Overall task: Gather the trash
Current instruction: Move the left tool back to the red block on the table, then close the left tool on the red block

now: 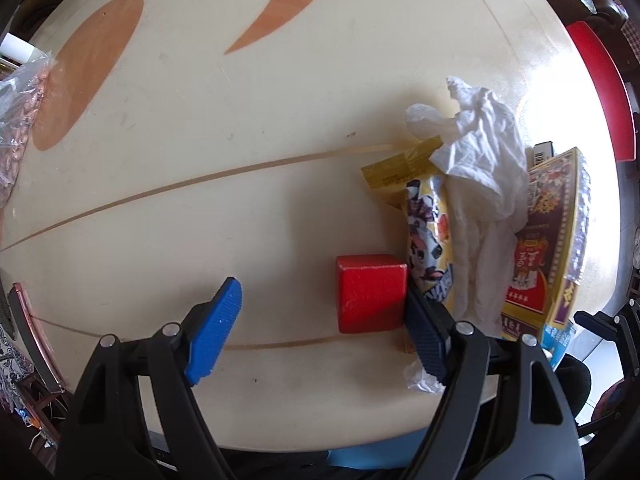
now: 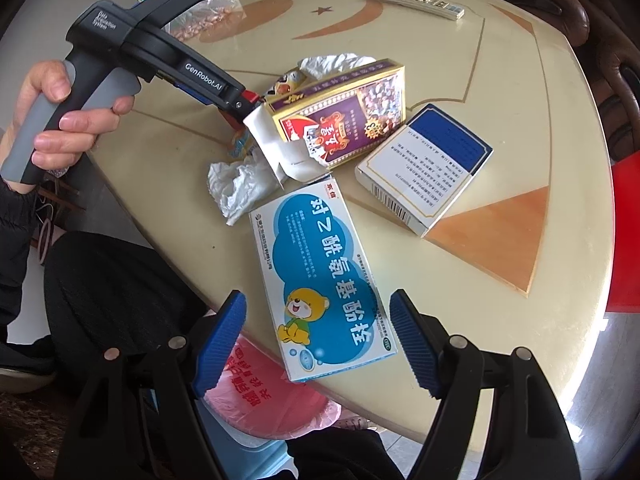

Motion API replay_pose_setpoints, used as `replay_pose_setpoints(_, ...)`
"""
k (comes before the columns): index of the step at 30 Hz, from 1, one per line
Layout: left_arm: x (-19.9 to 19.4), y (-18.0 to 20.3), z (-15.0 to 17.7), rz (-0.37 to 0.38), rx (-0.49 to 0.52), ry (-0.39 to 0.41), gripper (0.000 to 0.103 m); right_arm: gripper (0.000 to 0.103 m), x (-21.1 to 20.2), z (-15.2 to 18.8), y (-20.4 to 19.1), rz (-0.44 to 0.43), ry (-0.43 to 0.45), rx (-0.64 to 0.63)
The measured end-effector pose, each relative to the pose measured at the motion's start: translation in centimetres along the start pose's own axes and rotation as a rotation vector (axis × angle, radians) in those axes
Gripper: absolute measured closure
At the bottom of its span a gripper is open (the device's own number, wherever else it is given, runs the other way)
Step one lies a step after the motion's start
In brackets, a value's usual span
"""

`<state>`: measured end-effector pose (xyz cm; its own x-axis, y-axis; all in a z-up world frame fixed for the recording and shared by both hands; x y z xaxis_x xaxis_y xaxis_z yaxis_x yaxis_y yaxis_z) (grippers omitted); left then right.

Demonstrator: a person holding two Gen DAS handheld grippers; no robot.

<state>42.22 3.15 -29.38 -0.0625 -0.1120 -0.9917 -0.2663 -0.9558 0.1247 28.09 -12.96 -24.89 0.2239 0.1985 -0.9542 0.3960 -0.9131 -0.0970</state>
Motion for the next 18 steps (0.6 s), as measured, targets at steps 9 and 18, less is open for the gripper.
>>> replay_pose_setpoints(9,0.5,-2.0,-0.6,0.008,0.002,0.001,0.026,0.030,1.1,0.1,-0.6,0.034,-0.016,-0.047)
replay_pose_setpoints(18,0.5,-0.5,-2.5,-0.016,-0.002,0.014,0.026,0.029,2.6,0.3,-1.5,0.075,-0.017,-0.076)
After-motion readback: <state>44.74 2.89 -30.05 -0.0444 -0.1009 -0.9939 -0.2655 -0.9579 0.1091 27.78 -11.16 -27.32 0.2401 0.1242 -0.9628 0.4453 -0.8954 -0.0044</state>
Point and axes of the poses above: each gripper's, at about its wrist camera, not at the fingertips, and x roughly the way its jaws point, y to its right, z to its underside, the point moved 8 cm from there along x, roughly the way its jaws point, and after that the axes turned 6 degrees about z, right-handed, at the moved point
